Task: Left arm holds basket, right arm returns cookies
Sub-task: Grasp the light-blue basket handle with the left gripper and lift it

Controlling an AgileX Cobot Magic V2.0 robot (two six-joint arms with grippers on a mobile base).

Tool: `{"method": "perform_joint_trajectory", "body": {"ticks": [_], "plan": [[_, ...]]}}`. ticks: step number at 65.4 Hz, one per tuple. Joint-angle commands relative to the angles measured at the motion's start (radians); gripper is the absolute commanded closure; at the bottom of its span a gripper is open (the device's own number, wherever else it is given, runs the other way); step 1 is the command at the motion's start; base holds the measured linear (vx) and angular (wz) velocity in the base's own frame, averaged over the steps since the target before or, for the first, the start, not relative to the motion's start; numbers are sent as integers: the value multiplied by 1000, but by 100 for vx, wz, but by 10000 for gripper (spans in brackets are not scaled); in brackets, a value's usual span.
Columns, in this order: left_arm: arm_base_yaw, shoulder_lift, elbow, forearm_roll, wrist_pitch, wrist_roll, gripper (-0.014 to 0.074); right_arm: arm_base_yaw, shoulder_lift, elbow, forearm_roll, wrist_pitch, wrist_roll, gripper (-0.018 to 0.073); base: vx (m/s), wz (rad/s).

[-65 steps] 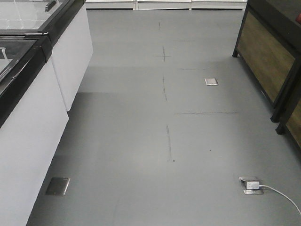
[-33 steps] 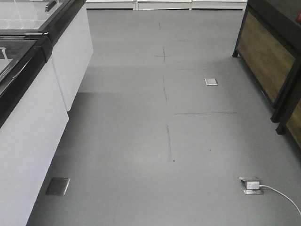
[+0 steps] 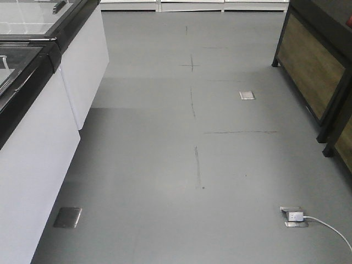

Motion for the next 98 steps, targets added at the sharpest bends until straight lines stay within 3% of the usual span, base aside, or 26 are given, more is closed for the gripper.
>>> {"method": "perform_joint_trajectory", "body": {"ticks": [1, 11, 35, 46, 54, 69, 82, 90, 98], "plan": [[34, 22, -74, -66, -56, 43, 187, 1, -7, -4, -7, -73, -10, 563, 0, 0], [86, 97, -129, -123, -57, 53, 211, 1, -8, -4, -7, -73, -10, 563, 0, 0], [107, 253, -134, -459, -107, 240, 242, 1, -8, -4, -7, -73, -10, 563, 0, 0], [107, 303, -134, -514, -116, 281, 242, 1, -8, -4, -7, -73, -10, 563, 0, 0], [107, 329, -134, -534, -125, 281, 242, 1, -8, -4, -7, -73, -10, 563, 0, 0], [107, 354, -133, -654, -164, 284, 242, 1, -8, -4, -7, -73, -10, 563, 0, 0], [107, 380, -133, -714, -176, 284, 247, 1, -8, -4, -7, -73, -10, 563, 0, 0], [107, 391, -133, -766, -192, 288, 302, 1, -8, -4, -7, -73, -10, 563, 0, 0], [107, 401, -133, -820, -213, 321, 430, 1, -8, -4, -7, -73, -10, 563, 0, 0]]}}
